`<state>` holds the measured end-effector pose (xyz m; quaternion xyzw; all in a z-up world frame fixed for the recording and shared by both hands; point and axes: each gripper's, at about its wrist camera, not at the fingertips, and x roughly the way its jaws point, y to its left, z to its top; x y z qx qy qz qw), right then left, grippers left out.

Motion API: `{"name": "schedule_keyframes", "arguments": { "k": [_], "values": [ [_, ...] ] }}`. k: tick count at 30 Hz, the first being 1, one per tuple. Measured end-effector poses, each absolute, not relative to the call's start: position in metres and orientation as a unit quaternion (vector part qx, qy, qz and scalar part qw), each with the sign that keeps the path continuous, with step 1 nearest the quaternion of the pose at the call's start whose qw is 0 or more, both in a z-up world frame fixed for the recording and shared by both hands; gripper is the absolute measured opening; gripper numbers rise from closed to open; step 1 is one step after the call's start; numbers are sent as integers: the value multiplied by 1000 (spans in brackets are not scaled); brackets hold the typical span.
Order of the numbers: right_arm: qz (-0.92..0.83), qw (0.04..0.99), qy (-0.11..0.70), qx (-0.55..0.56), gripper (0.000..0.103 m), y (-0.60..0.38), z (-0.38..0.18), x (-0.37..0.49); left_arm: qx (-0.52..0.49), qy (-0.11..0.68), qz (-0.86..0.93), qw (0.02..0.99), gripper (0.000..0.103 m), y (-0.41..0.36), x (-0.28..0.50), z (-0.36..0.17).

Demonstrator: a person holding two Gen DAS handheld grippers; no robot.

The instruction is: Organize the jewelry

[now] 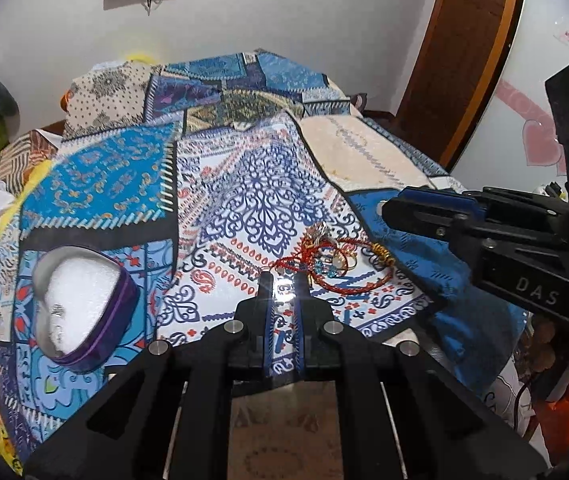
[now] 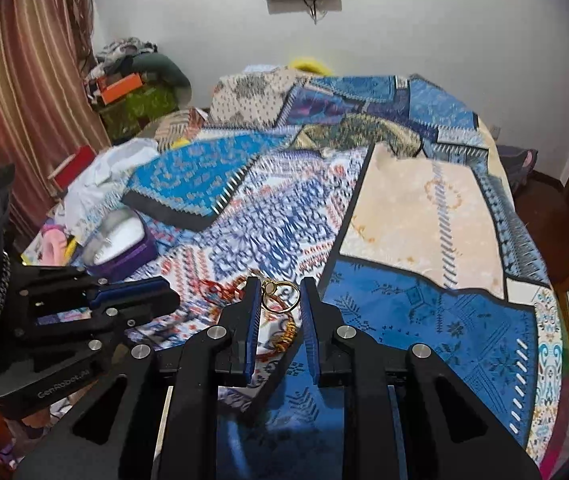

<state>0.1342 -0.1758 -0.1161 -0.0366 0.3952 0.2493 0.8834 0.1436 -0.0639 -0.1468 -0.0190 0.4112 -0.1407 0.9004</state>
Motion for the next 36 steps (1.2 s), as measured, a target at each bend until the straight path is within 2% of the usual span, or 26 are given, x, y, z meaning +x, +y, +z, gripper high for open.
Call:
{"name": "schedule_keyframes", "arguments": {
  "k": [18, 36],
  "values": [
    [269, 908, 318, -47, 18, -135, -58, 101, -27, 333, -90, 938, 8, -10, 101, -88],
    [316, 895, 309, -48, 18, -57, -55, 93, -51, 291, -33, 955, 8, 79, 85, -72]
  ]
}}
